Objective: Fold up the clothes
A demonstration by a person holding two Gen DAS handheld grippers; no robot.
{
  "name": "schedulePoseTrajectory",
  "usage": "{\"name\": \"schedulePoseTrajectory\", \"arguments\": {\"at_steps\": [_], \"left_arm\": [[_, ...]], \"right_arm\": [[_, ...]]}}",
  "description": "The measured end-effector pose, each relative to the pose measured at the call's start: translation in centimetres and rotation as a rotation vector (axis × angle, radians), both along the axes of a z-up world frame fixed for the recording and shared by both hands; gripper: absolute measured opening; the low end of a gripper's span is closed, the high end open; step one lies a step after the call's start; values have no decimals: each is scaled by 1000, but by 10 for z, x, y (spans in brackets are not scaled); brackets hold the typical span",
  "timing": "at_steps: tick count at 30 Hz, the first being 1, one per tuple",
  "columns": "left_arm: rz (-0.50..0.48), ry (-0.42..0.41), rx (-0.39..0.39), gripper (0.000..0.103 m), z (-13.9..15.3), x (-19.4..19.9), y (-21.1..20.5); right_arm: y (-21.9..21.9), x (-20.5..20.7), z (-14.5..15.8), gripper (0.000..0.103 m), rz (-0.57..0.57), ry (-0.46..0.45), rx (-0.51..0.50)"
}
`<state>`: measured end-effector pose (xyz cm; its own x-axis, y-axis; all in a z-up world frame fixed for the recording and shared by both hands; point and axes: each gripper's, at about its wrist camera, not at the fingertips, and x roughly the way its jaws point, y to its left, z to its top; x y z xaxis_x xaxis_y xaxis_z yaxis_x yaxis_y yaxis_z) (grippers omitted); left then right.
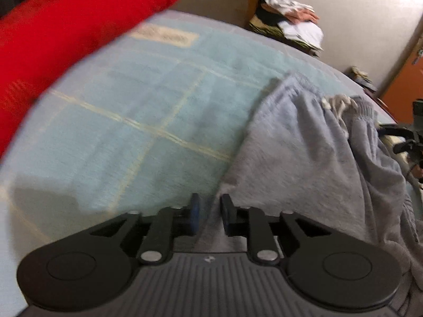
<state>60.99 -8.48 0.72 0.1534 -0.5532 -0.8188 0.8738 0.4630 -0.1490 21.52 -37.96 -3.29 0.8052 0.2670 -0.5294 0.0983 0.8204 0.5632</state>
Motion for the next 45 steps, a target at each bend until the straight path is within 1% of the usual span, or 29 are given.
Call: {"name": "schedulePoseTrajectory", "arguments": {"at_steps": [1,3,6,7,9,10,11,15,16,17,18,19,20,23,26,27,29,30,31,33,34,35,36,37,39,40,42,43,45], "left_arm": [[6,-23,-13,18,7,-3,1],[-9,-57,-75,19,24,-13,-2],[-106,-38,-203,22,38,-36,-18],[-150,-47,-195,28,37,-42,-28],[-191,-110,-121,27,28,-48,-46],[-191,-125,-90,26,23,-45,-54],[-179,-120,-71,27,18,-38,-59],[-111,-80,-19,31,-4,-9,-71],[-111,-58,-20,32,-8,-5,-73],[-112,-36,-20,37,-12,-2,-75],[-132,7,-32,41,-16,-1,-76],[-152,51,-44,47,-19,0,-78],[-149,61,-48,49,-21,1,-79],[-138,92,-59,49,-26,2,-84],[-119,126,-74,45,-32,4,-88],[-117,120,-75,40,-31,1,-92],[-138,75,-46,12,-29,-13,-96],[-148,52,-31,7,-28,-20,-98],[-148,12,-21,5,-24,-24,-97],[-148,-69,-1,4,-16,-33,-97],[-110,-96,0,4,-12,-30,-97],[-67,-105,2,4,-10,-24,-97],[-46,-85,12,4,-11,-18,-98],[-40,-80,15,5,-14,-17,-99],[-30,-70,23,10,-21,-17,-102],[-22,-67,15,11,-21,-18,-101],[2,-49,0,16,-17,-15,-98],[16,-76,-6,24,-10,-16,-97],[40,-142,-26,26,4,-19,-95]], "right_arm": [[0,0,0,103,3,0,-2],[-1,0,-1,103,6,0,-6],[-1,1,-1,103,12,-1,-12],[-1,1,-1,103,13,-1,-12],[0,0,-1,103,13,-1,-13],[0,0,-1,103,13,-2,-15],[1,-1,-1,103,14,-3,-16],[1,-4,-3,103,13,-15,-16],[1,-5,-4,103,12,-18,-13],[0,-5,-4,103,11,-22,-9],[-1,-6,-5,103,12,-25,-6],[-1,-6,-5,103,14,-29,-4],[-1,-7,-5,103,14,-32,-2],[-1,-7,-5,103,9,-38,3],[0,-7,-6,103,7,-43,-2],[0,-7,-5,103,7,-43,-4],[0,-7,-5,103,9,-42,-8],[0,-7,-5,103,12,-42,-10],[0,-7,-5,103,13,-43,-11],[-1,-8,-6,103,13,-46,-7],[-1,-8,-6,103,11,-48,-5],[-1,-8,-6,103,10,-48,-5],[-1,-8,-6,103,10,-48,-5],[-1,-8,-6,103,9,-48,-5],[0,-8,-5,103,11,-44,-12],[1,-8,-5,103,13,-43,-16],[1,-8,-5,103,12,-43,-16],[1,-8,-5,103,11,-45,-15],[0,-9,-6,103,12,-49,-14]]}}
